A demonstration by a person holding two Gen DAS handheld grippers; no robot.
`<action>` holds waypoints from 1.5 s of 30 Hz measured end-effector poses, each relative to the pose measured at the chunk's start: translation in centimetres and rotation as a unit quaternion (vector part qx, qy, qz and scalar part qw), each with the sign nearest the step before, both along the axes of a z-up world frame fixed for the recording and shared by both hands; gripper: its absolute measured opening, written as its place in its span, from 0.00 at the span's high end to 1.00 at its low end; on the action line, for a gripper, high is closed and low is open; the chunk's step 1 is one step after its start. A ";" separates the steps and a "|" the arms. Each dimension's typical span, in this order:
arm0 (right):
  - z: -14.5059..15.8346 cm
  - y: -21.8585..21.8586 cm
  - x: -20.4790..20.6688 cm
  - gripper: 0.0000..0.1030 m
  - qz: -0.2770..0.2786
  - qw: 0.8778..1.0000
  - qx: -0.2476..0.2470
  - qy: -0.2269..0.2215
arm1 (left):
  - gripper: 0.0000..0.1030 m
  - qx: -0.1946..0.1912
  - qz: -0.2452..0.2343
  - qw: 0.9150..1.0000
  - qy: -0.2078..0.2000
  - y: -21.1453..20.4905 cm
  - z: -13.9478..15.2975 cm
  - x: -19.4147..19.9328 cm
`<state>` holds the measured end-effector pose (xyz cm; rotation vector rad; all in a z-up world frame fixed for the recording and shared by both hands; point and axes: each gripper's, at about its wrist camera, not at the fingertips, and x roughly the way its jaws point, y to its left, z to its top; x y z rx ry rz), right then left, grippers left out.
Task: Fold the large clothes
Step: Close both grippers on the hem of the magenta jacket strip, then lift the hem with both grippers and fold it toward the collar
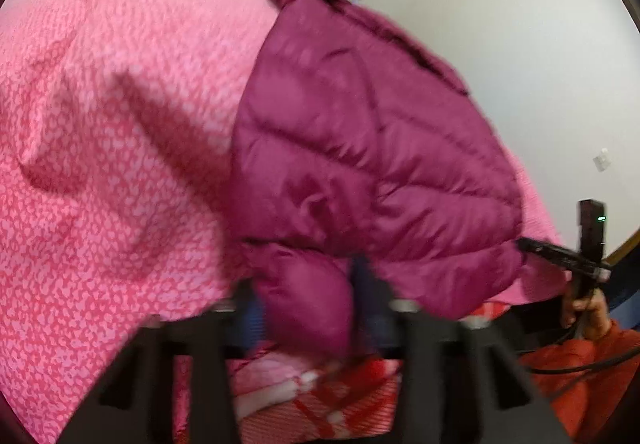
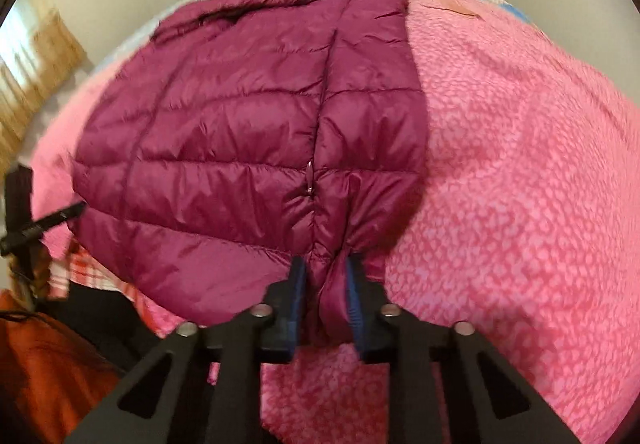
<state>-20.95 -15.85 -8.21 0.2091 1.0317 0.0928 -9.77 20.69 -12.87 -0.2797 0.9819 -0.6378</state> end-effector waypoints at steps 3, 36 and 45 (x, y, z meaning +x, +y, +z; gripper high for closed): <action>1.1 -0.5 -0.4 0.94 -0.008 0.999 0.032 -0.017 | 0.85 -0.032 -0.023 0.999 -0.037 0.2 2.1 -1.1; 11.6 -8.9 7.0 0.98 -0.101 0.974 0.120 -0.166 | 0.88 0.003 0.102 0.995 -0.003 -6.6 9.4 18.8; 10.6 -11.3 3.8 0.19 -0.140 0.960 0.151 -0.187 | 0.89 0.050 0.156 0.985 0.053 -9.2 7.5 26.0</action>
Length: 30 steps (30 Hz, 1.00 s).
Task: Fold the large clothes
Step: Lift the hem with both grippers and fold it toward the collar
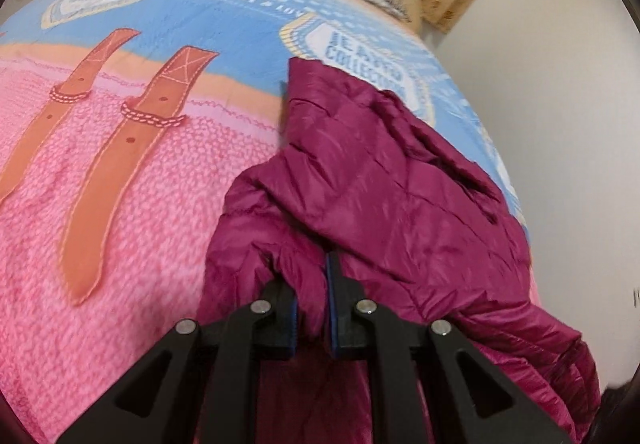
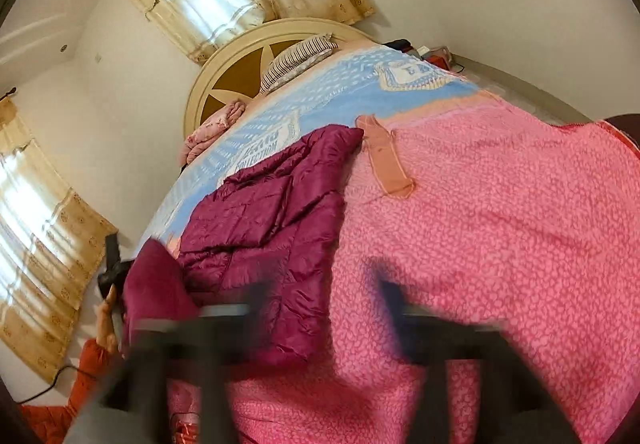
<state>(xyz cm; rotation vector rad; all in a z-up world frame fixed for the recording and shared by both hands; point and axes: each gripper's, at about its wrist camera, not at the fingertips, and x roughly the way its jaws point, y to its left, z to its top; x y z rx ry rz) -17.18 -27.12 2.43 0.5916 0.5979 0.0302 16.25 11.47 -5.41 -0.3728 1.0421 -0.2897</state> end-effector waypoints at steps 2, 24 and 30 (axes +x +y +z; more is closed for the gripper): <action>-0.1 0.6 0.3 0.19 0.017 1.000 -0.006 0.002 | 0.88 0.015 0.009 1.000 -0.001 -0.7 0.2 0.6; -6.5 4.6 12.9 0.19 0.073 0.993 -0.005 0.092 | 0.05 0.077 -0.090 0.980 -0.157 6.4 6.3 -0.8; -4.8 3.1 10.3 0.19 0.046 0.997 0.041 0.048 | 0.05 0.125 -0.191 0.962 -0.152 3.4 2.9 0.5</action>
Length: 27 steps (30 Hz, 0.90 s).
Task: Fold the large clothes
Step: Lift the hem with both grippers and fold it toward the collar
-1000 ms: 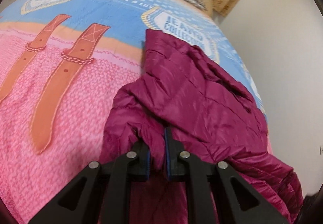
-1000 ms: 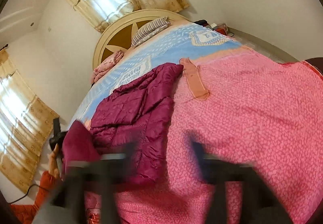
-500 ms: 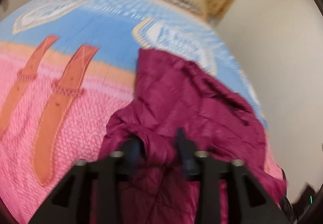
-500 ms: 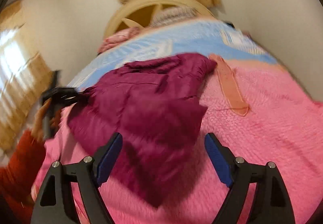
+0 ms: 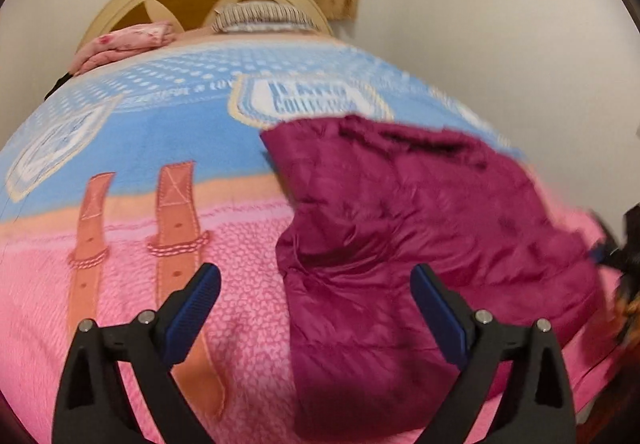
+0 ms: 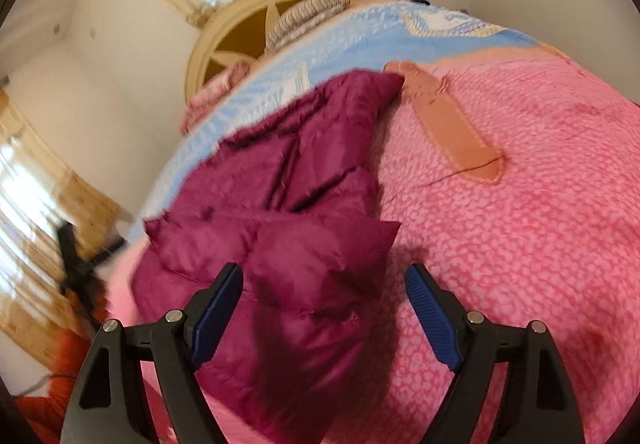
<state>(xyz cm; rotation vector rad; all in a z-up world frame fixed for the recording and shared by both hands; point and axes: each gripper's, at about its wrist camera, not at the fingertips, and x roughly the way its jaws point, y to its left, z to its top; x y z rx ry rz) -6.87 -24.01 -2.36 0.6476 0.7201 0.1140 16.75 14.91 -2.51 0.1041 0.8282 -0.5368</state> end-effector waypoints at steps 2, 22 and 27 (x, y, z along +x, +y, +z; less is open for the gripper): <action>0.1 0.4 -0.1 0.19 0.007 1.000 -0.008 0.010 | 0.05 0.014 -0.003 1.000 0.017 -0.9 -1.6 1.3; 3.6 4.8 -1.7 0.95 0.025 0.992 -0.109 -0.053 | 0.90 -0.150 -0.033 0.988 0.005 0.0 1.8 -9.8; 6.4 6.2 -5.5 0.96 0.038 0.985 -0.145 -0.089 | 0.90 -0.188 -0.044 0.980 -0.038 0.8 3.7 -15.5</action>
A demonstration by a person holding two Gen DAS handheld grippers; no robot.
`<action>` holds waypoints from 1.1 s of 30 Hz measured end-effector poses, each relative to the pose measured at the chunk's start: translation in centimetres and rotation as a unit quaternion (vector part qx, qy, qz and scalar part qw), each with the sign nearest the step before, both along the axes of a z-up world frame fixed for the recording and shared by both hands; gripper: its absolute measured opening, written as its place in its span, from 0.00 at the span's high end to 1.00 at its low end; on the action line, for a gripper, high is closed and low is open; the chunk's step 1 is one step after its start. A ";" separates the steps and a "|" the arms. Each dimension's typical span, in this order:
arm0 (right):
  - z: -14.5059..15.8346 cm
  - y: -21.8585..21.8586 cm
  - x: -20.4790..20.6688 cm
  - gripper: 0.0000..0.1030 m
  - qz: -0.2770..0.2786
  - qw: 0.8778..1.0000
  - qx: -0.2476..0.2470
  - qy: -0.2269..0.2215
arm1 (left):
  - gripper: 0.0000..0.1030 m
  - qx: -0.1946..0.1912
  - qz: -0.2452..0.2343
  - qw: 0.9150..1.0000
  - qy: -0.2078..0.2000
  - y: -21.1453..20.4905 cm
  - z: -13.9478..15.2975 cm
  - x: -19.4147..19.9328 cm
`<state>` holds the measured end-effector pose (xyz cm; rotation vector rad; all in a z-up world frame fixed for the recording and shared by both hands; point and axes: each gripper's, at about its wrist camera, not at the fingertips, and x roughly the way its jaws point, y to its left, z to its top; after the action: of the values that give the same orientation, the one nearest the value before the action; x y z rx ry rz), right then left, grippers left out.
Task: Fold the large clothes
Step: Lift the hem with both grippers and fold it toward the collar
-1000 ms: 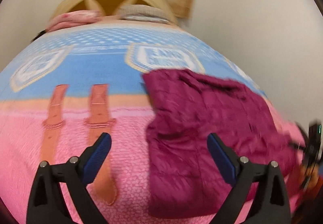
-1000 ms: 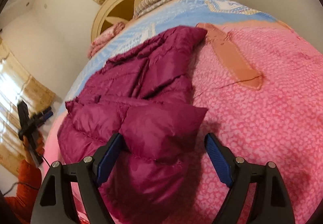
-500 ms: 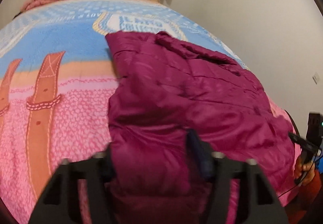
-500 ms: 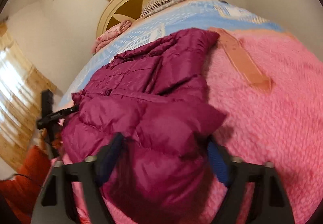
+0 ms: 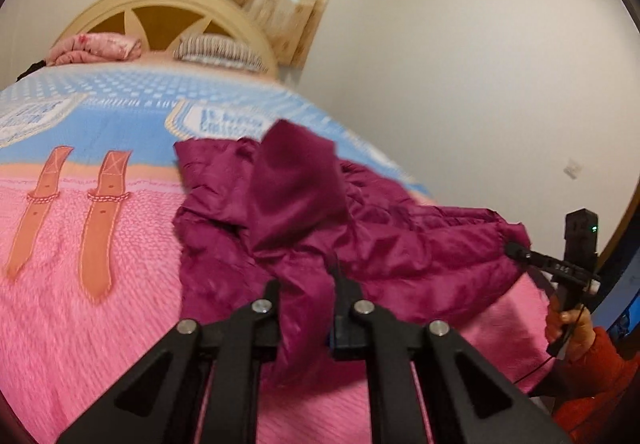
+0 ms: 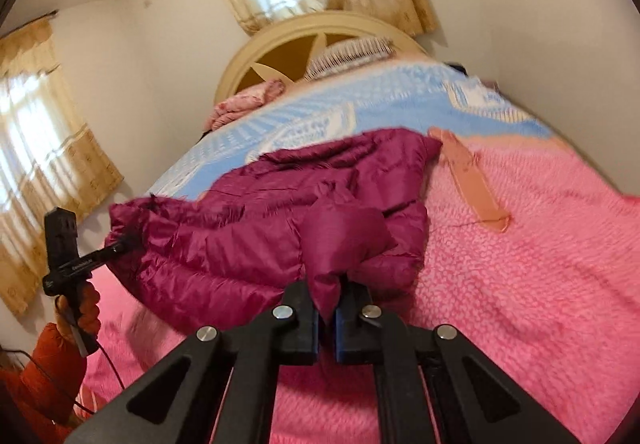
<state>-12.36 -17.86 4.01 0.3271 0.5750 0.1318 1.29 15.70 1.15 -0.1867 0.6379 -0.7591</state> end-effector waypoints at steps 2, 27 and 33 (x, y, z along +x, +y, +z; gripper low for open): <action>0.7 0.3 -1.7 0.96 0.002 1.000 -0.008 -0.012 | 0.90 -0.020 0.007 1.000 -0.002 0.5 0.2 -1.9; 8.1 0.0 -8.5 0.97 -0.009 0.994 -0.068 -0.090 | 0.91 -0.066 0.052 0.996 -0.001 3.0 3.6 -4.7; 7.8 -2.5 3.8 0.97 -0.038 0.993 -0.087 -0.066 | 0.91 -0.039 0.095 0.994 0.029 -0.3 4.2 7.3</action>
<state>-8.58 -20.40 11.83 0.1697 0.4392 0.0285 8.58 15.36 5.39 -0.3377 0.6364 -0.5973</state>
